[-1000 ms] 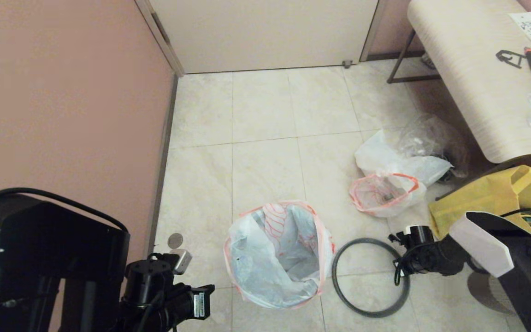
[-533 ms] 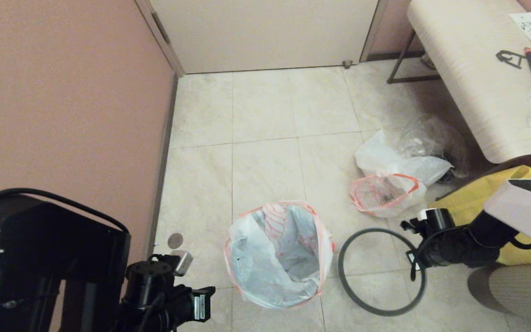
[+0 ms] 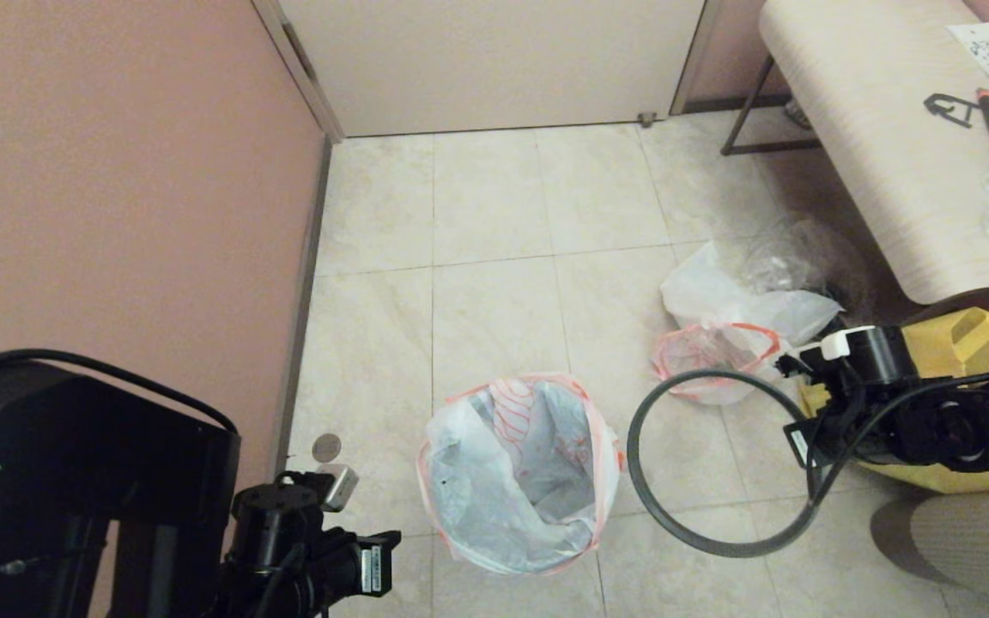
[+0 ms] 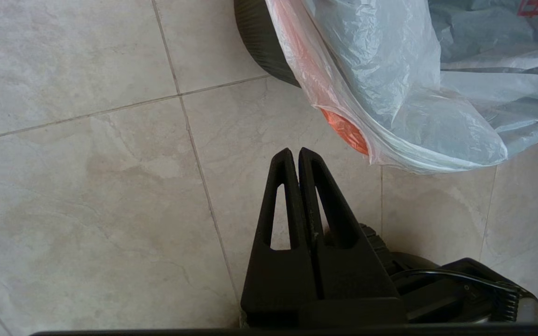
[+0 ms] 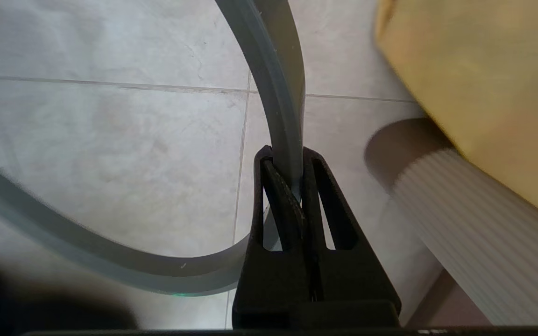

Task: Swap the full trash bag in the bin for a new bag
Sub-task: Place the trash can ring on the trash can

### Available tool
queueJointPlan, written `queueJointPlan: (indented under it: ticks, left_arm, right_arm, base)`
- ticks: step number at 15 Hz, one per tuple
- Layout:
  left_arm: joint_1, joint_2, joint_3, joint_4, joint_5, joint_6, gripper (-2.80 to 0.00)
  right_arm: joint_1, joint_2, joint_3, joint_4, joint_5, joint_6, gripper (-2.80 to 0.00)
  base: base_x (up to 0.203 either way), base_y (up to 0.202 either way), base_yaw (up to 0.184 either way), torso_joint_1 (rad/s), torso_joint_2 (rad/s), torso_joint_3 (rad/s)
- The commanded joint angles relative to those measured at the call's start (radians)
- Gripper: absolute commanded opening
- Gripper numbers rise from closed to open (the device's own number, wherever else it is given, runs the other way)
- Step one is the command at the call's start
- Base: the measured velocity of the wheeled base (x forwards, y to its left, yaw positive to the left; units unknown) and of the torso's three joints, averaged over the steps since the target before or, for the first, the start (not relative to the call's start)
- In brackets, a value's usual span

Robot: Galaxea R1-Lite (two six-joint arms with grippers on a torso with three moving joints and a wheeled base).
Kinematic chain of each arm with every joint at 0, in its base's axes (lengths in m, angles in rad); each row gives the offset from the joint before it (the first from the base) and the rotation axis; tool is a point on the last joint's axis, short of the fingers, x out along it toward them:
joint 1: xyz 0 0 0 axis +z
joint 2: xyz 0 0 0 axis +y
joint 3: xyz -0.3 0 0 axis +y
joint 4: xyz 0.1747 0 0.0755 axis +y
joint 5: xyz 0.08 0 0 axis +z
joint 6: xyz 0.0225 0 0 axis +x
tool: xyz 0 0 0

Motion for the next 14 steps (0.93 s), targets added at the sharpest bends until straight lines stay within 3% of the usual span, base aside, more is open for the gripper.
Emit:
queueJointPlan:
  ticks: [1,4,6,10,11,14]
  left_arm:
    - [0.001,0.008,-0.001,-0.008,0.0,-0.003,-2.8]
    - [0.003,0.013,-0.003,-0.008,0.0,-0.003,-2.8]
    - [0.003,0.013,-0.001,-0.008,-0.002,-0.001,-2.8]
    - [0.003,0.008,0.002,-0.008,-0.002,-0.001,-2.8]
    - [0.003,0.008,0.002,-0.008,-0.002,-0.001,-2.8]
    - [0.003,0.007,0.002,-0.008,-0.002,-0.001,-2.8]
  right_arm:
    - [0.011,-0.161,-0.014,0.071,-0.003,0.002,-2.8]
    - [-0.007,-0.268,-0.151,0.245,-0.001,0.018,-2.8]
    - [0.018,-0.284,-0.262,0.396,0.03,0.079,-2.8]
    - [0.199,-0.216,-0.478,0.666,0.085,0.273,-2.8]
    - [0.245,-0.176,-0.539,0.757,0.135,0.324,-2.8]
    - [0.351,-0.026,-0.635,0.84,0.22,0.408,-2.8]
  base:
    - [0.0,0.0,0.0,0.0,0.0,0.0]
    - [0.0,0.0,0.0,0.0,0.0,0.0]
    - [0.0,0.0,0.0,0.0,0.0,0.0]
    - [0.0,0.0,0.0,0.0,0.0,0.0]
    - [0.0,0.0,0.0,0.0,0.0,0.0]
    - [0.0,0.0,0.0,0.0,0.0,0.0]
